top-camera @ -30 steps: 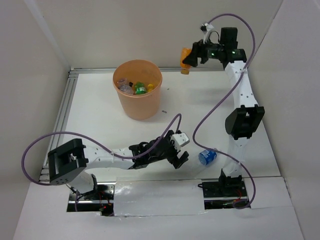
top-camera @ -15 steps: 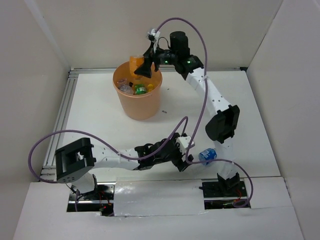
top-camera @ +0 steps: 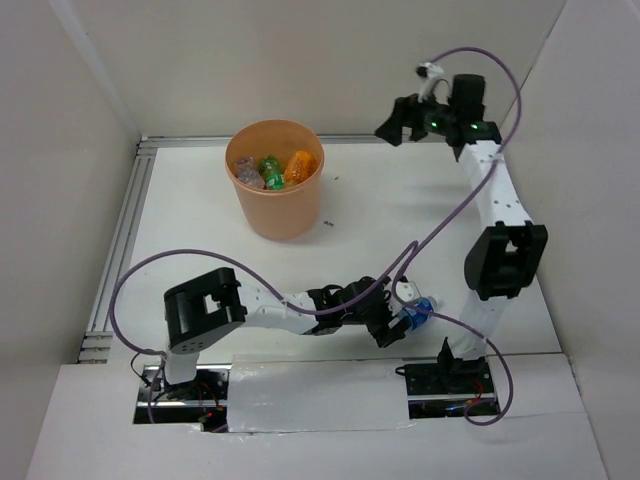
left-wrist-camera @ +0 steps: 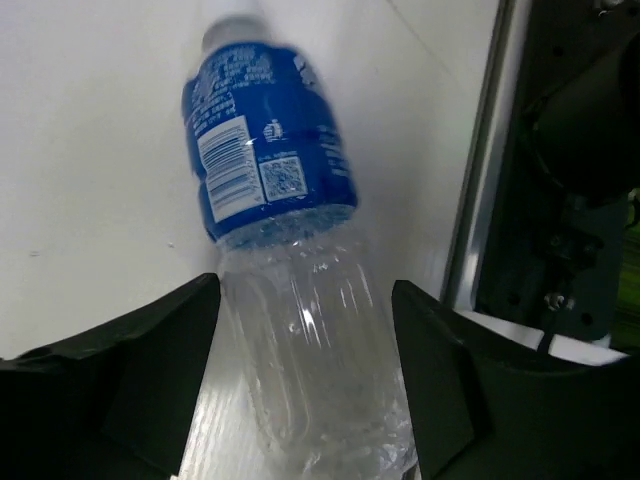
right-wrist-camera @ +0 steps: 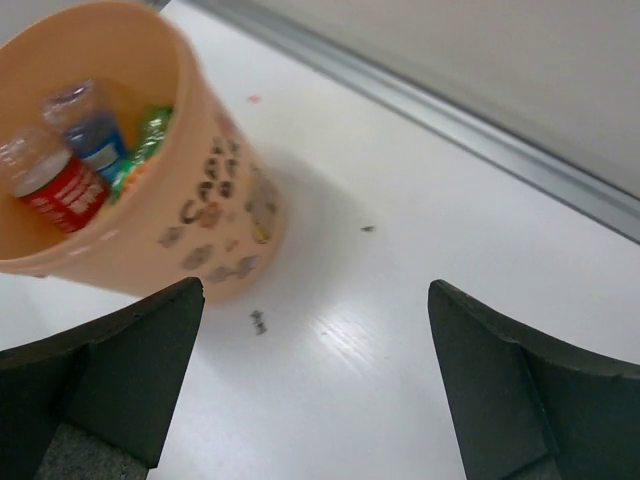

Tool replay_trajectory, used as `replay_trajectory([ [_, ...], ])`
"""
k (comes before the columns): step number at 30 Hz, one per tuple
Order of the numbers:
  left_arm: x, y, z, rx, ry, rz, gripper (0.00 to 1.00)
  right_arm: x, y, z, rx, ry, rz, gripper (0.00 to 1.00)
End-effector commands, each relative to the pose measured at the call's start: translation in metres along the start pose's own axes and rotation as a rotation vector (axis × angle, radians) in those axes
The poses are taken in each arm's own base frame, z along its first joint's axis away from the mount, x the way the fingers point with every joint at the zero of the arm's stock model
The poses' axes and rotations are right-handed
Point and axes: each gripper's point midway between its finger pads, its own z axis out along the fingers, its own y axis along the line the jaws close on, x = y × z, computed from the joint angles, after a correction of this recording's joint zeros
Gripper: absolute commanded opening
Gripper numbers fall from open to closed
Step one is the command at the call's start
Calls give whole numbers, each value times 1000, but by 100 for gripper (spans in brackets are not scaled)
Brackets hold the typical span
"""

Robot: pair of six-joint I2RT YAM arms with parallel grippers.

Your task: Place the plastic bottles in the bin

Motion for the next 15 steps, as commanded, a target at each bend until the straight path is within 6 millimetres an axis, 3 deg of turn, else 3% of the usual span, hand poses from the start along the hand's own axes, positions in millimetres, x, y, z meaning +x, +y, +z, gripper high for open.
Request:
replay_trajectory([
  [1, 18, -7, 18, 50, 84, 40, 79, 8, 7, -54, 30, 0, 55, 100],
  [5, 38, 23, 20, -109, 148, 41, 50, 37, -6, -94, 86, 0, 111, 100],
  [6, 37, 26, 16, -129, 144, 43, 46, 51, -7, -99, 90, 15, 150, 100],
  [7, 40, 30, 11, -150, 150, 55, 43, 49, -9, -113, 111, -2, 150, 100],
  [8, 26, 33, 6, -175, 120, 66, 34, 53, -12, -119, 126, -2, 160, 100],
  [9, 22, 37, 1, -201, 117, 68, 7, 55, -12, -125, 127, -7, 166, 100],
  [11, 12, 55, -10, -268, 97, 59, 0, 62, -18, -144, 166, -21, 195, 97],
  [12, -13, 58, -22, -284, 41, 53, 0, 60, -20, -151, 169, -39, 200, 94],
  [13, -23, 71, -31, -308, 18, 38, 0, 60, -17, -157, 149, -50, 216, 89],
  [14, -32, 80, -41, -332, -9, 16, 0, 56, -26, -171, 171, -76, 211, 68],
  [15, -47, 86, -51, -346, -45, 7, 0, 53, -25, -179, 166, -93, 218, 53],
])
